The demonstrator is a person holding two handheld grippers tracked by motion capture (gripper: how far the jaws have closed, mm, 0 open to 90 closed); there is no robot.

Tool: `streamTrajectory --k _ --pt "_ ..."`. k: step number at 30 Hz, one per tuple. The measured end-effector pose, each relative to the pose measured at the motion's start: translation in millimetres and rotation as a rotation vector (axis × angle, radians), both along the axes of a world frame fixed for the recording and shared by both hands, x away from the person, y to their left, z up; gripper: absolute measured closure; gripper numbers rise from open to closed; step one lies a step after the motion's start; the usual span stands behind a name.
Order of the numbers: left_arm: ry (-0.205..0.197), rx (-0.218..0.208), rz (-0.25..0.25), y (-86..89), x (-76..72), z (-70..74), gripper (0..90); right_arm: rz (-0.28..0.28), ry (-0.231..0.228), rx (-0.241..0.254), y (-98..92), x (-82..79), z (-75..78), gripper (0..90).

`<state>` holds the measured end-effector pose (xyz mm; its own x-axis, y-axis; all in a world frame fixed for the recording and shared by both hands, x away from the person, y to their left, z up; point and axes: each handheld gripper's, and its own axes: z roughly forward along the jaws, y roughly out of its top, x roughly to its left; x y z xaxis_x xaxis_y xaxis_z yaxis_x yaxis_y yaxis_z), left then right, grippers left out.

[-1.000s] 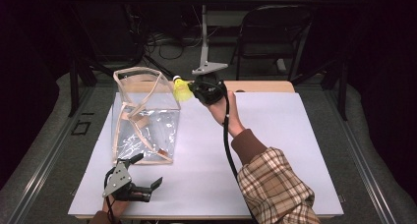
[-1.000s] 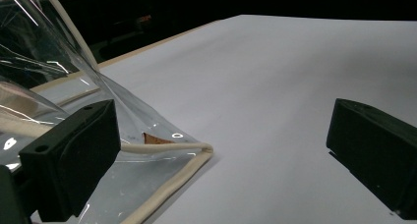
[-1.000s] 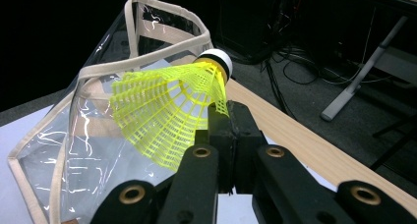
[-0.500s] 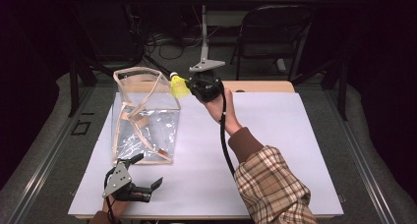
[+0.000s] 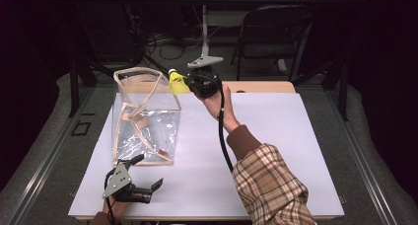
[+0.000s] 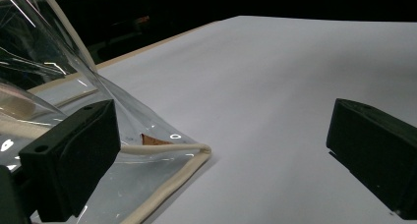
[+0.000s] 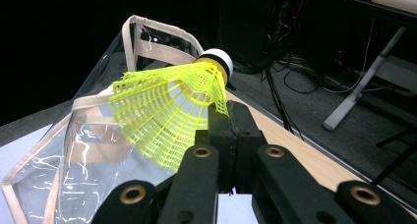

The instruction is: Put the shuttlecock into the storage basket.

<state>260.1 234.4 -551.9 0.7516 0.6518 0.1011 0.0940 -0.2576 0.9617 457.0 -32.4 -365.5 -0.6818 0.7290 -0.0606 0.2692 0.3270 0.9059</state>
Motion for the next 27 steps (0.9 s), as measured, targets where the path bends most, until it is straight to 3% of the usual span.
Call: streamTrajectory --k 27 --pt "-0.004 -0.005 -0.003 0.3 -0.4 0.3 0.0 -0.004 -0.022 0.014 18.7 9.0 14.4 90.0"
